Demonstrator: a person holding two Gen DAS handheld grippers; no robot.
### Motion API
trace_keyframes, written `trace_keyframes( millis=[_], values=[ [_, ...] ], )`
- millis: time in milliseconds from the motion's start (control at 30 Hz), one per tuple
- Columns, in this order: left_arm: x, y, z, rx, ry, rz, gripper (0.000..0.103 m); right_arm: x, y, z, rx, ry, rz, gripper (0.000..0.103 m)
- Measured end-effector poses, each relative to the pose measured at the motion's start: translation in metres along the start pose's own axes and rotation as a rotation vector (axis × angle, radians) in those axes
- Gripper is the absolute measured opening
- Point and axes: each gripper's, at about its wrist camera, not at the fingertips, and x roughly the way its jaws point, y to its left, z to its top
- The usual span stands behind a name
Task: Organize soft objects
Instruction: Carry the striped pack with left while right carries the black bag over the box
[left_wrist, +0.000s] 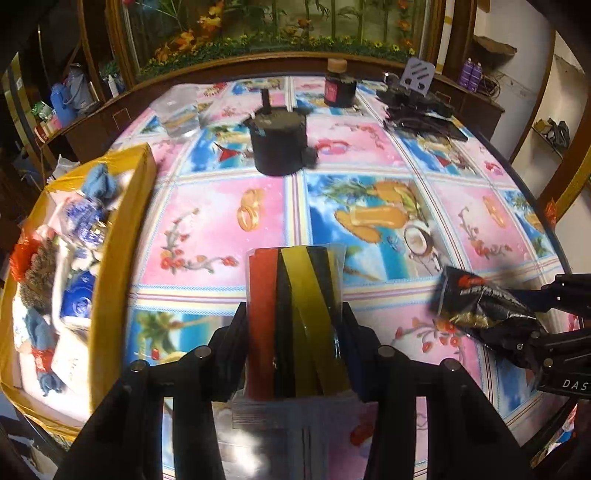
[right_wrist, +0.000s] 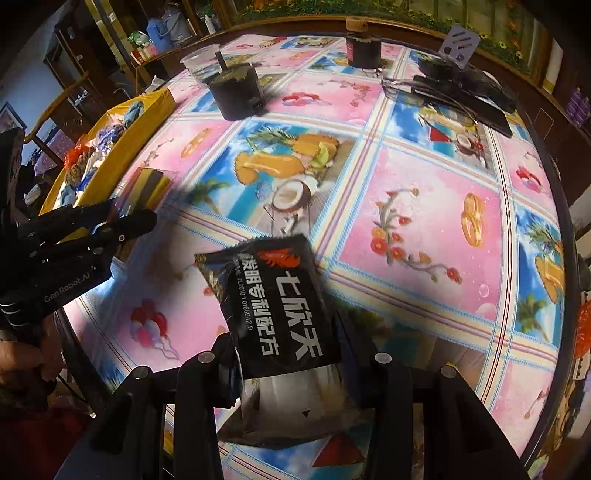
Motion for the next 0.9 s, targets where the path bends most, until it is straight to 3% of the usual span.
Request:
trace_keyframes(
  millis=[333,900],
  values=[
    [-0.028,0.044,0.005,-0.058,-0.074,0.059,0.044,0.001,0.038,0.032,-0.064,-0.021,0.038,0.045],
    [-0.052,0.142,-0.001,-0.177,-0.109,0.160,0.044,0.005,0.129,0.097,-0.181,-0.080,0.125,0.045]
  ],
)
